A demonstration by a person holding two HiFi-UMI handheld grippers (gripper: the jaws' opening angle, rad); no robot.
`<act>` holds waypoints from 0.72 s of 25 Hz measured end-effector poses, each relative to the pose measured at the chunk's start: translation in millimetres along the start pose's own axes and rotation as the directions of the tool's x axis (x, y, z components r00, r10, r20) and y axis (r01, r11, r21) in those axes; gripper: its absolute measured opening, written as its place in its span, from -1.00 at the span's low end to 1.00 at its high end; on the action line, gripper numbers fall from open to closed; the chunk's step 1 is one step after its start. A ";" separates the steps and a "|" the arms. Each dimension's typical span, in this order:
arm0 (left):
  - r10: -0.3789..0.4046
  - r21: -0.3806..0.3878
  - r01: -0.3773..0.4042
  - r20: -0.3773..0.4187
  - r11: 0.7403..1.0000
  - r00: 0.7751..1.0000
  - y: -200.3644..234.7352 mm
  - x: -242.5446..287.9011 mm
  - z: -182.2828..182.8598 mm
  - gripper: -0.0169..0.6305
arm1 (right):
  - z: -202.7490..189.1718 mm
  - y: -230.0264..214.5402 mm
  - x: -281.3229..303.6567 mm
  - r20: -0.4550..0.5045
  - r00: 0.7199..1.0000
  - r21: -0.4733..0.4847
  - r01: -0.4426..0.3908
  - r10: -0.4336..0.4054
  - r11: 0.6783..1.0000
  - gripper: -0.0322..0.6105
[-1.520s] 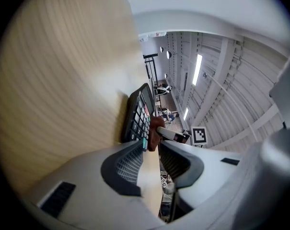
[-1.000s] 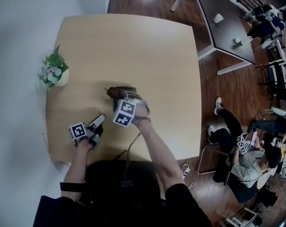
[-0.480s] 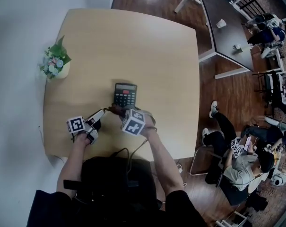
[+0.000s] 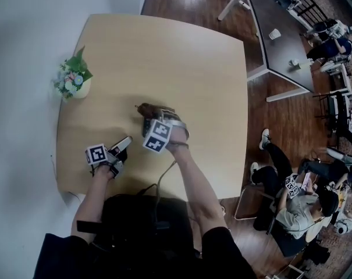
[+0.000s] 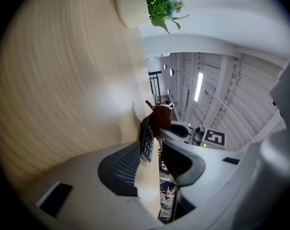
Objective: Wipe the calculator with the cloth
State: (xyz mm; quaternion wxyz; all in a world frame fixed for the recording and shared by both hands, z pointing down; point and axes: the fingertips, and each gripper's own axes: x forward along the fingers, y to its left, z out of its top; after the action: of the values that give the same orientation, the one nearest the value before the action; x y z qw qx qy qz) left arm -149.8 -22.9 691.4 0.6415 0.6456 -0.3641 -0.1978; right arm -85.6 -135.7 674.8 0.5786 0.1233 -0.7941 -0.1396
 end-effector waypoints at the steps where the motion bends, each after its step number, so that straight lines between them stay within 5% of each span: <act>1: -0.004 0.002 0.004 0.001 1.000 1.000 0.7 -0.1 0.1 -0.49 | 0.2 17.3 1.3 -0.009 1.000 -0.036 -0.023 0.023 0.999 -0.69; 8: -0.072 -0.006 0.072 0.013 0.997 0.997 -9.6 3.6 5.2 -0.53 | -8.8 126.4 -16.7 -0.050 0.973 -0.117 -0.231 0.227 0.966 -0.69; 12: -0.044 0.004 0.044 0.007 0.999 0.999 -4.3 2.2 4.3 -0.53 | -12.5 144.2 -34.9 0.008 0.926 -0.015 -0.378 0.378 0.926 -0.69; 15: -0.004 0.018 0.004 0.005 1.000 1.000 2.1 -0.7 5.5 -0.53 | -5.5 75.5 -40.2 0.069 0.966 0.092 -0.255 0.249 0.963 -0.68; 18: -0.011 0.023 0.011 0.008 1.000 1.000 0.0 0.1 5.0 -0.53 | -2.4 -12.9 -37.1 0.035 0.999 0.107 0.022 -0.026 0.994 -0.68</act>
State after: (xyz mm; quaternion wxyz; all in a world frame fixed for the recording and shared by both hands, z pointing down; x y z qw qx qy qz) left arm -153.4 -26.4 690.9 0.6315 0.6540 -0.3654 -0.2000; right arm -71.7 -134.7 638.0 0.5550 0.1608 -0.8092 -0.1061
